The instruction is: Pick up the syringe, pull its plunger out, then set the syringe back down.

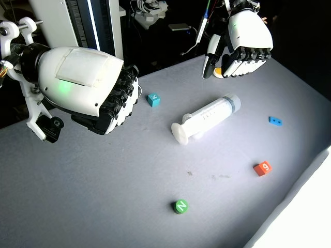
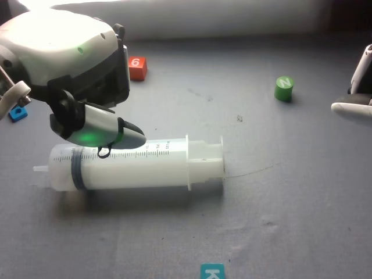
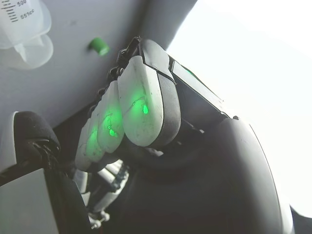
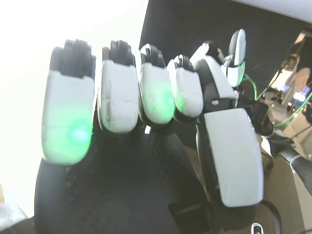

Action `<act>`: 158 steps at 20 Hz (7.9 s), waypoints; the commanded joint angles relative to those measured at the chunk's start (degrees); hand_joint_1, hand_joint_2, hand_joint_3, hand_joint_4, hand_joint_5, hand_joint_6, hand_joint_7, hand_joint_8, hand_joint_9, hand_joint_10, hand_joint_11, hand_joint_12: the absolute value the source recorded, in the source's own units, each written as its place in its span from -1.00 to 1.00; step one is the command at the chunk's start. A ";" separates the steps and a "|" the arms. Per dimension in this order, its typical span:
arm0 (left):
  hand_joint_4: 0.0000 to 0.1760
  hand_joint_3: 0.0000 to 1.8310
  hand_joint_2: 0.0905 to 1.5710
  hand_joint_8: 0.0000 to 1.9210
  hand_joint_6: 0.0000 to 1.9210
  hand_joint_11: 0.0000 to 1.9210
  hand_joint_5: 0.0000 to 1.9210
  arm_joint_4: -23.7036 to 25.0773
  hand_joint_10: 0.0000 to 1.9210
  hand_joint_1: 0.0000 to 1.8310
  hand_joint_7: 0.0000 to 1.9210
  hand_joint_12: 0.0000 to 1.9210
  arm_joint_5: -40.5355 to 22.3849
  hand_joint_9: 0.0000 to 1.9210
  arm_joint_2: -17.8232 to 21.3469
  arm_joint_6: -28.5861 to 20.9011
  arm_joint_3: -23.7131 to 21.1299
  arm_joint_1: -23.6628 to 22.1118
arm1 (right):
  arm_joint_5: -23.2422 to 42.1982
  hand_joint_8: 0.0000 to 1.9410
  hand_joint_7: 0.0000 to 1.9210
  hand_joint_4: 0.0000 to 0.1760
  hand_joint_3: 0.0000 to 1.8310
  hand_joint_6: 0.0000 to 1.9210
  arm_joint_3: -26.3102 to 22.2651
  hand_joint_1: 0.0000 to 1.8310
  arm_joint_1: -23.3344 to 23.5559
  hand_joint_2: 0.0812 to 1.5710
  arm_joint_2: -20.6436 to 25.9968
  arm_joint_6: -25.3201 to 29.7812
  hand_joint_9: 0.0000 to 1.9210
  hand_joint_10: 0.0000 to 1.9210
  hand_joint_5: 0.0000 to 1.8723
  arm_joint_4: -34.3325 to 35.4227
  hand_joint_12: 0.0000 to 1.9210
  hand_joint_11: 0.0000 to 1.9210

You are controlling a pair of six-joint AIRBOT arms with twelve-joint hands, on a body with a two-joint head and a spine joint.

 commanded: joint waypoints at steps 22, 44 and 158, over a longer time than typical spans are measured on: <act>-1.00 -0.99 0.22 -1.00 -1.00 -1.00 -1.00 -14.47 -1.00 0.11 -1.00 -0.84 -7.27 -1.00 -4.34 10.06 1.33 2.42 | 10.73 -1.00 -0.93 -1.00 -1.00 -1.00 -0.22 -1.00 -1.79 0.27 0.27 0.04 -0.97 -0.99 -0.94 0.03 -0.98 -1.00; -1.00 -1.00 0.26 -1.00 -1.00 -1.00 -0.98 -17.14 -1.00 0.09 -0.97 -0.73 -10.81 -0.97 -18.40 9.87 11.43 13.69 | 10.78 -1.00 -0.97 -1.00 -0.99 -0.99 -0.58 -0.98 -1.83 0.44 0.19 -0.66 -1.00 -1.00 -0.95 -0.02 -1.00 -1.00; -1.00 -1.00 0.42 0.04 0.14 -0.53 -0.10 -37.76 0.46 0.49 0.04 0.69 -8.57 -0.18 -11.24 26.89 7.37 -5.22 | -1.85 0.26 -0.12 -1.00 -1.00 0.38 13.76 0.31 8.37 0.51 -26.87 2.76 -0.23 0.23 -0.19 12.30 0.59 -0.56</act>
